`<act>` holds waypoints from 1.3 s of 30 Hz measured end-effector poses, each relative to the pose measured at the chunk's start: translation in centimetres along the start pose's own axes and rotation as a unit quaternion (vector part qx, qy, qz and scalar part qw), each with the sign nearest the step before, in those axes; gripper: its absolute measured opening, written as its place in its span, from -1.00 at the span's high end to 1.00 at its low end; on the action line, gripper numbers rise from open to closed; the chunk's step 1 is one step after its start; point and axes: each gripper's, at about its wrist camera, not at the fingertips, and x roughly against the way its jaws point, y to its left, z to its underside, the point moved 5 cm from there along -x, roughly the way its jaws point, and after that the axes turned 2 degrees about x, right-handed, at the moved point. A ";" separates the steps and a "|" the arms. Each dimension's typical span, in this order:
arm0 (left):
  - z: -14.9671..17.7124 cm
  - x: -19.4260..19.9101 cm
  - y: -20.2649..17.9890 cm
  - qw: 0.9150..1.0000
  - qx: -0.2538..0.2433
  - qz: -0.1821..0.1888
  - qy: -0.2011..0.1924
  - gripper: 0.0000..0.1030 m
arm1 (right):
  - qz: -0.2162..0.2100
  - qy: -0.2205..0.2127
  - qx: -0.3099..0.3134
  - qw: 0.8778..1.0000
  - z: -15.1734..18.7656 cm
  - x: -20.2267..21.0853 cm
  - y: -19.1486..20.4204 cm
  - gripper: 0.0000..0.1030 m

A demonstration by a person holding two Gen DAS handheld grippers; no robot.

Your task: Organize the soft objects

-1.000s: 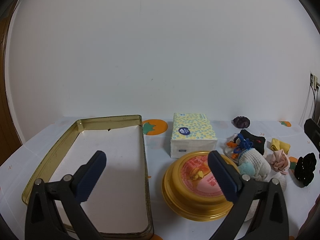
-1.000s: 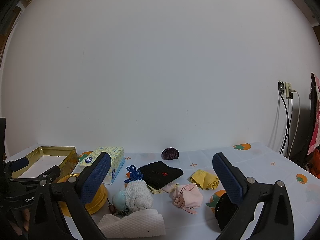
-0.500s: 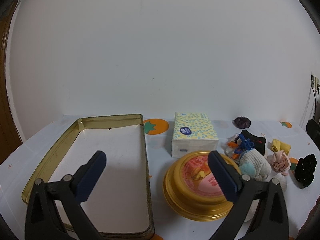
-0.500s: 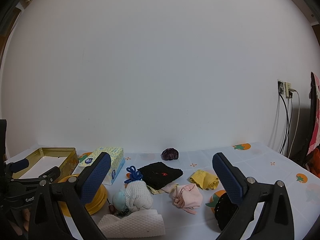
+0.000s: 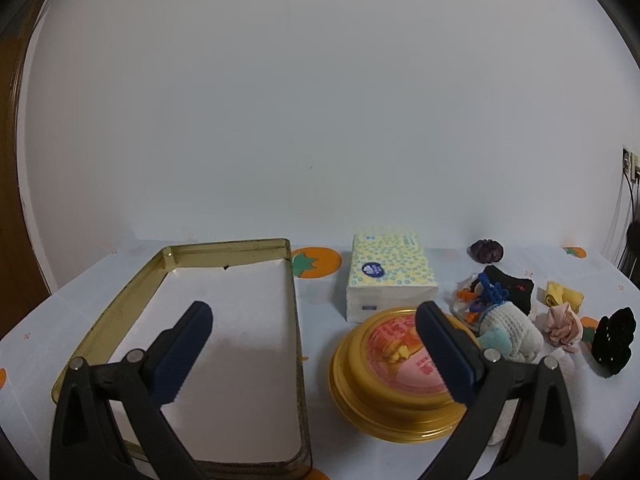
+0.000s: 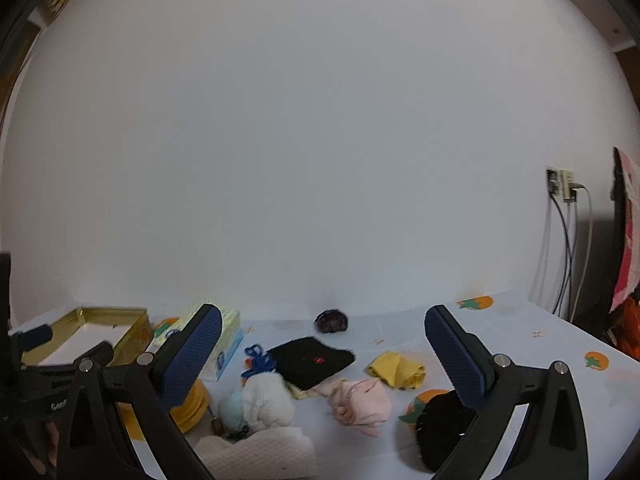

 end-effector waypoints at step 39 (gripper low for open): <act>4.8 3.4 -18.9 0.935 -0.259 0.229 0.084 -0.72 | -0.064 0.217 -0.142 0.964 5.8 -2.6 -13.5 -0.09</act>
